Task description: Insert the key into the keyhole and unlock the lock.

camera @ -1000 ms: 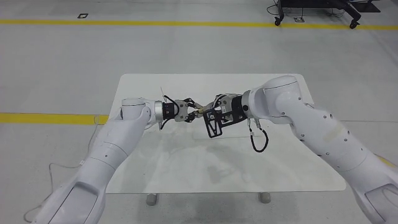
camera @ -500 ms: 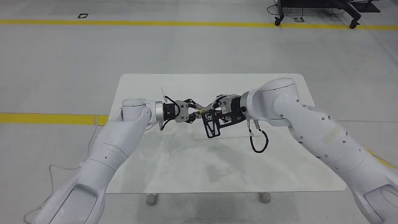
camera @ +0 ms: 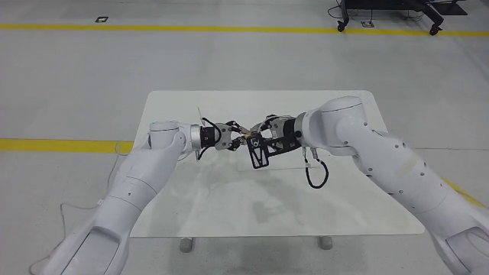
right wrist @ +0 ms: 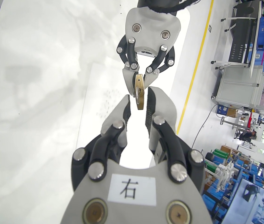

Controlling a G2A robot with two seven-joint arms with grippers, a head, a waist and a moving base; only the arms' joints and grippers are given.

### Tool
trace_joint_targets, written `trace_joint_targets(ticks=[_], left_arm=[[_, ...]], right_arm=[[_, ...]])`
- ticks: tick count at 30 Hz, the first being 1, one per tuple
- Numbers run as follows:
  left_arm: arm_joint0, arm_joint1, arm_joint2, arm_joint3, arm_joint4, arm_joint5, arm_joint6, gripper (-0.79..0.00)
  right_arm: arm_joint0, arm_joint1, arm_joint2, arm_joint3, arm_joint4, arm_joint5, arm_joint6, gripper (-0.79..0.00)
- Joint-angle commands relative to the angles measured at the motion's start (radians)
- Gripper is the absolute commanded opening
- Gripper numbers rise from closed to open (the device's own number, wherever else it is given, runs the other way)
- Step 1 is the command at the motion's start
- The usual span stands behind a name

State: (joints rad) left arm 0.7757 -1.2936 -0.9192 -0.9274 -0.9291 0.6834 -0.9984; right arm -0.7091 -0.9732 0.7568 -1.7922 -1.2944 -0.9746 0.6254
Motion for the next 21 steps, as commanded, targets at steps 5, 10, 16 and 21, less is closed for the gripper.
trace_joint_targets(ticks=[5, 10, 16, 21], left_arm=[[0.0, 0.001, -0.005, 0.002, -0.005, -0.008, 0.001, -0.785], [-0.002, 0.002, -0.026, 0.019, -0.007, -0.066, 0.047, -0.785], [0.005, 0.002, -0.039, 0.009, 0.005, -0.126, 0.094, -0.785], [0.018, 0.004, -0.05, -0.02, 0.034, -0.209, 0.136, -0.785]], right_arm=[[-0.011, 0.003, 0.019, 0.001, 0.019, -0.001, -0.005, -0.514], [-0.033, 0.011, 0.065, 0.017, 0.084, 0.01, -0.05, -0.529], [-0.057, 0.018, 0.113, 0.075, 0.266, -0.012, -0.115, -0.785], [-0.03, 0.004, 0.054, 0.203, 0.547, -0.035, -0.102, -0.785]])
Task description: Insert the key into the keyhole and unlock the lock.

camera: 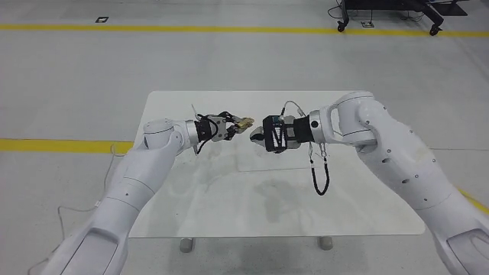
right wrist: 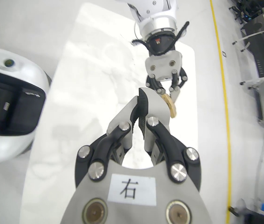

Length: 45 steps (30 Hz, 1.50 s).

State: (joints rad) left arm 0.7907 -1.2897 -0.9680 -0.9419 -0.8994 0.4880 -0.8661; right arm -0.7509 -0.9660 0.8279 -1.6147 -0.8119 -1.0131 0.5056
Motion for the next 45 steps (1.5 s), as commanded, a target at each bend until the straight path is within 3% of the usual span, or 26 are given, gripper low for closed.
trace_joint_targets(ticks=[1, 6, 14, 29, 30, 31, 32, 38, 45], left_arm=[[0.006, 0.001, -0.002, -0.016, 0.014, -0.028, 0.001, -0.785], [0.016, 0.006, -0.008, -0.044, 0.057, -0.071, 0.003, -0.785], [0.029, 0.011, -0.02, -0.07, 0.089, -0.1, 0.011, -0.785], [0.048, 0.015, -0.029, -0.108, 0.125, -0.118, 0.005, -0.785], [0.05, 0.016, -0.033, -0.109, 0.125, -0.123, 0.012, -0.785], [0.052, 0.017, -0.043, -0.11, 0.126, -0.139, 0.039, -0.785], [0.057, 0.016, -0.05, -0.115, 0.123, -0.151, 0.063, -0.785], [0.092, 0.018, -0.09, -0.164, 0.127, -0.224, 0.191, -0.785], [0.103, 0.028, -0.086, -0.22, 0.194, -0.216, 0.1, -0.785]], right_arm=[[0.026, -0.011, -0.041, 0.064, 0.144, 0.023, 0.04, -0.785], [0.091, -0.034, -0.111, 0.134, 0.329, 0.061, 0.133, -0.785], [0.121, -0.046, -0.126, 0.21, 0.433, 0.138, 0.178, -0.785], [0.121, -0.055, -0.112, 0.207, 0.304, 0.221, 0.164, -0.785], [0.118, -0.053, -0.105, 0.199, 0.299, 0.216, 0.157, -0.674], [0.112, -0.05, -0.093, 0.18, 0.293, 0.196, 0.14, -0.505], [0.101, -0.045, -0.081, 0.166, 0.288, 0.175, 0.123, 0.0], [0.09, -0.04, -0.066, 0.154, 0.287, 0.15, 0.106, 0.0], [0.09, -0.04, -0.066, 0.154, 0.287, 0.15, 0.106, 0.0]])
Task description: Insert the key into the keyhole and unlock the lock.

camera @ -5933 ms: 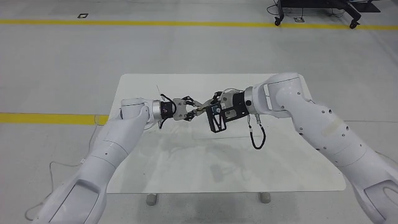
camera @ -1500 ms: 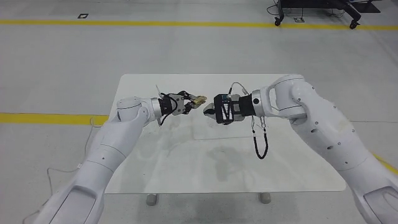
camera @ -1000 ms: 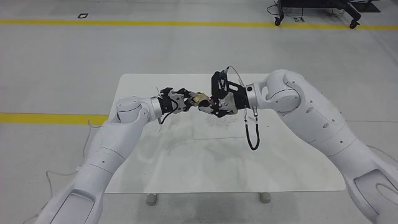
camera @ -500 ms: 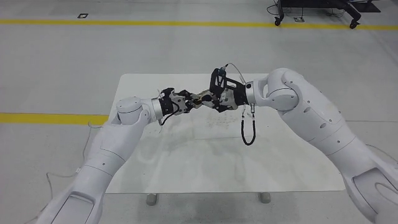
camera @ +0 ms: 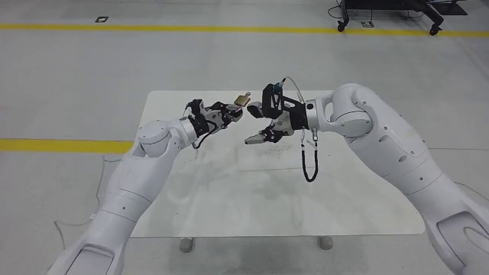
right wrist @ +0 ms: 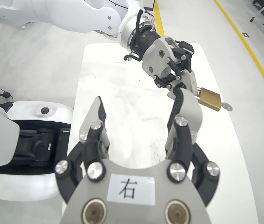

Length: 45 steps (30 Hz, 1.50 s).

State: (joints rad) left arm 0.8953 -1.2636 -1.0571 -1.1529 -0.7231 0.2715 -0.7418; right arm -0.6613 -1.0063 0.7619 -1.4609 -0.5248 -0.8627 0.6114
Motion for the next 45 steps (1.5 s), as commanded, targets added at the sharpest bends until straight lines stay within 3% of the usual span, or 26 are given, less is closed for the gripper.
trace_joint_targets(ticks=[1, 5, 11, 21, 32, 45], left_arm=[[-0.005, 0.006, 0.01, -0.029, 0.06, -0.012, -0.064, -0.785], [-0.01, 0.026, 0.02, -0.087, 0.238, -0.069, -0.157, -0.785], [0.019, 0.061, -0.007, -0.191, 0.423, -0.066, -0.236, -0.785], [0.085, 0.072, -0.041, -0.269, 0.394, -0.125, -0.226, -0.785], [0.078, 0.073, -0.023, -0.253, 0.418, -0.135, -0.218, -0.785], [0.034, 0.062, -0.02, -0.14, 0.391, -0.13, -0.126, -0.785]], right_arm=[[0.0, 0.0, 0.0, 0.0, 0.0, 0.0, 0.0, 0.0], [-0.035, 0.014, 0.045, 0.014, -0.051, 0.006, -0.038, 0.0], [-0.1, 0.045, 0.108, -0.013, -0.126, -0.042, -0.016, 0.0], [-0.059, 0.007, -0.007, 0.025, -0.101, -0.012, 0.047, 0.0], [-0.021, -0.012, -0.032, 0.041, -0.086, -0.02, 0.051, 0.0], [-0.005, -0.013, -0.039, -0.012, -0.06, -0.042, 0.108, 0.0]])
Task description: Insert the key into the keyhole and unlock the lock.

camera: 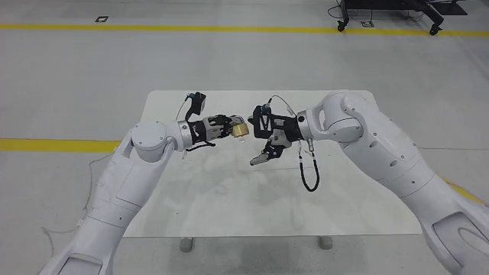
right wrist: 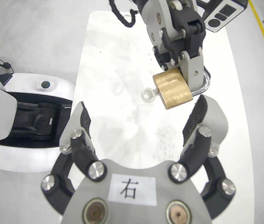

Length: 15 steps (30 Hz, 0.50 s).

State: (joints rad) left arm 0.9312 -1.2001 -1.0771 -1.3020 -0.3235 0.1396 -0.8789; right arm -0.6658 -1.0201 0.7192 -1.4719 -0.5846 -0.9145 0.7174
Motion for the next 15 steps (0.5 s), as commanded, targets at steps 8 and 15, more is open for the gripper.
trace_joint_targets(ticks=[8, 15], left_arm=[[0.007, -0.028, -0.016, 0.071, -0.151, 0.074, 0.274, -0.785], [0.009, -0.052, -0.008, 0.088, -0.26, 0.087, 0.391, -0.785]], right_arm=[[-0.062, 0.011, 0.054, -0.138, -0.234, 0.409, 0.002, 0.0], [-0.118, -0.014, -0.02, -0.245, -0.567, 0.737, -0.043, 0.0]])
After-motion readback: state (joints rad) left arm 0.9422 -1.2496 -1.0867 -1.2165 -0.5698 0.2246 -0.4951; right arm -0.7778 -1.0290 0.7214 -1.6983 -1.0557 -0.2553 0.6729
